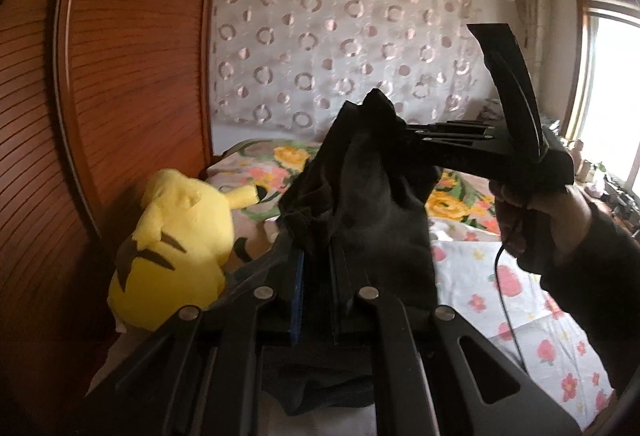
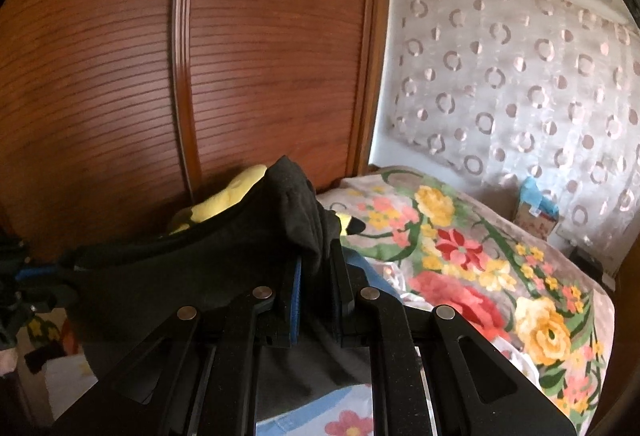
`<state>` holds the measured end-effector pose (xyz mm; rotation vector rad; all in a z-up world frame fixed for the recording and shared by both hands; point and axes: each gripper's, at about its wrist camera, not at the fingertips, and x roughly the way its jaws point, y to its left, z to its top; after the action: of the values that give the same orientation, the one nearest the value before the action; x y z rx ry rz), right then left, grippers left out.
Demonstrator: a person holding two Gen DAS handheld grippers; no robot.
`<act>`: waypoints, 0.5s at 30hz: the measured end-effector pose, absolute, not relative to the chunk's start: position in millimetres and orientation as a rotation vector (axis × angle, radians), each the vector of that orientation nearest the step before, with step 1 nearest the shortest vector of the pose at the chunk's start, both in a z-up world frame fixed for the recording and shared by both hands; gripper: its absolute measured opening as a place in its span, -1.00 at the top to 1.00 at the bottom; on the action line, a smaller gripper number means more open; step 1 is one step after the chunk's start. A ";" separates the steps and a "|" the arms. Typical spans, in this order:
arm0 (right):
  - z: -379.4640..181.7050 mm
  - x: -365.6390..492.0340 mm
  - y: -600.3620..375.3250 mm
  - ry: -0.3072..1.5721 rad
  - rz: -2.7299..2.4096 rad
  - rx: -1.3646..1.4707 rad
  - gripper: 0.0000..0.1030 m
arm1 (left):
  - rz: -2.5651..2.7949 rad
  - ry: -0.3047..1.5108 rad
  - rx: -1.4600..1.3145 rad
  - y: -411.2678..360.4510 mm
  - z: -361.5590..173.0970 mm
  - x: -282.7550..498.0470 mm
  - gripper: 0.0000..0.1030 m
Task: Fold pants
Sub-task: 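Carry the held shorts with both grippers over to the stack of folded jeans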
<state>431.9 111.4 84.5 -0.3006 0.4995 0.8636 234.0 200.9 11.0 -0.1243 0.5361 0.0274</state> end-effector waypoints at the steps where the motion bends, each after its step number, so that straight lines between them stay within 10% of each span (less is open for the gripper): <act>1: 80.1 434.9 117.0 0.511 0.852 -0.315 0.82 | 0.032 0.542 -0.129 202.3 8.8 234.5 0.85; 6: 69.9 446.3 129.6 0.541 0.850 -0.306 0.80 | 0.051 0.574 -0.128 205.8 -1.2 235.3 0.85; 11: 69.6 448.1 126.1 0.551 0.832 -0.276 0.09 | 0.069 0.567 -0.116 204.2 -1.4 231.3 0.85; 15: 75.4 442.5 108.6 0.531 0.841 -0.243 0.09 | 0.051 0.529 -0.144 203.0 10.5 224.5 0.82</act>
<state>442.5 108.6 75.4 -0.2429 0.5306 0.8413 224.5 203.0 10.5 -0.1437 0.5285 0.0508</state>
